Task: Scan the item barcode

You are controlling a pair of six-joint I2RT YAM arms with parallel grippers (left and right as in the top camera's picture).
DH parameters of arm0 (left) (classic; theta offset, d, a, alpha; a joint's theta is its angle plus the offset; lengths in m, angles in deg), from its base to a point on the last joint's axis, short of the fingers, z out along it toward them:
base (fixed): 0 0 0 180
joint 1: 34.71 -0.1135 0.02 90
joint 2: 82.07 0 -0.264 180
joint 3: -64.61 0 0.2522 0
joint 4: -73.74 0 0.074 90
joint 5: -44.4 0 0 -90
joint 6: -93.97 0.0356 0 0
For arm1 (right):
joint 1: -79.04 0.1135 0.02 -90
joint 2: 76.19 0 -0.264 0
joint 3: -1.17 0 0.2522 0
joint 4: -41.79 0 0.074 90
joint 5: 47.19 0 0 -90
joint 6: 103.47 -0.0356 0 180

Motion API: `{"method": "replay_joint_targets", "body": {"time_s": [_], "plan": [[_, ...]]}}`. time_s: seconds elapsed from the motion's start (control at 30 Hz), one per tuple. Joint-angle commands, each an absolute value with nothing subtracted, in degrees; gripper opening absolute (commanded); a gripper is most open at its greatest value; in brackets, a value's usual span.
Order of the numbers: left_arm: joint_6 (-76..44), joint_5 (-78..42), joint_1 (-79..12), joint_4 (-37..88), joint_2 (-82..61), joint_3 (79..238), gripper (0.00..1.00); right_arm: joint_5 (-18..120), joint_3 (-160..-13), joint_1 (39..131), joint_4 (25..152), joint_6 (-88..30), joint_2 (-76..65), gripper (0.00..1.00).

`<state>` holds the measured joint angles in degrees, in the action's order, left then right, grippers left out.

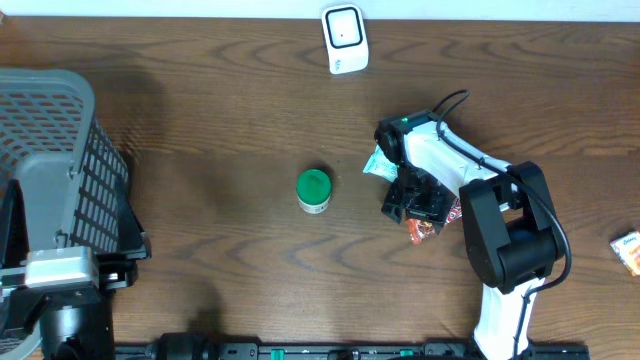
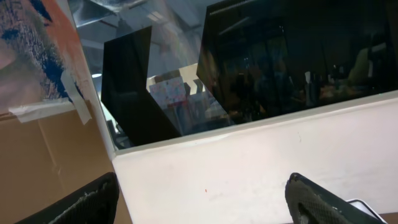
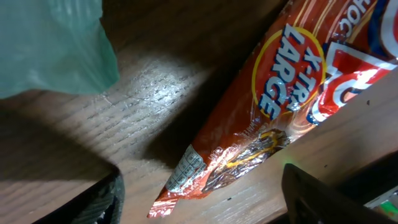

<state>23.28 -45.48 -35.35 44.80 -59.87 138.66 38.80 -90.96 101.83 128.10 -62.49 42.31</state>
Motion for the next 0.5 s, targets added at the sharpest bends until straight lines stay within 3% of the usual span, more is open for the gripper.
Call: {"method": "replay_joint_targets", "body": {"time_s": [0.0, 0.13, 0.3, 0.4, 0.47], "plan": [[23.4, -44.5, -35.5, 45.0, -60.6, 138.2, 0.86, 36.4, -90.6, 100.5, 127.7, -64.9, 44.9, 0.71], [23.4, -44.5, -35.5, 45.0, -60.6, 138.2, 0.86, 35.3, -90.6, 99.8, 127.7, -64.9, 45.4, 0.54], [23.4, -44.5, -35.5, 45.0, -60.9, 138.2, 0.86, 31.8, -90.6, 99.6, 127.5, -65.3, 45.4, 0.42], [23.4, -44.5, -35.5, 45.0, -61.3, 138.2, 0.86, 30.6, -90.6, 99.6, 126.7, -65.3, 45.4, 0.21], [23.4, -44.5, -35.5, 45.0, -61.5, 138.2, 0.86, 30.7, -90.6, 99.6, 126.3, -65.7, 45.4, 0.01]]}}
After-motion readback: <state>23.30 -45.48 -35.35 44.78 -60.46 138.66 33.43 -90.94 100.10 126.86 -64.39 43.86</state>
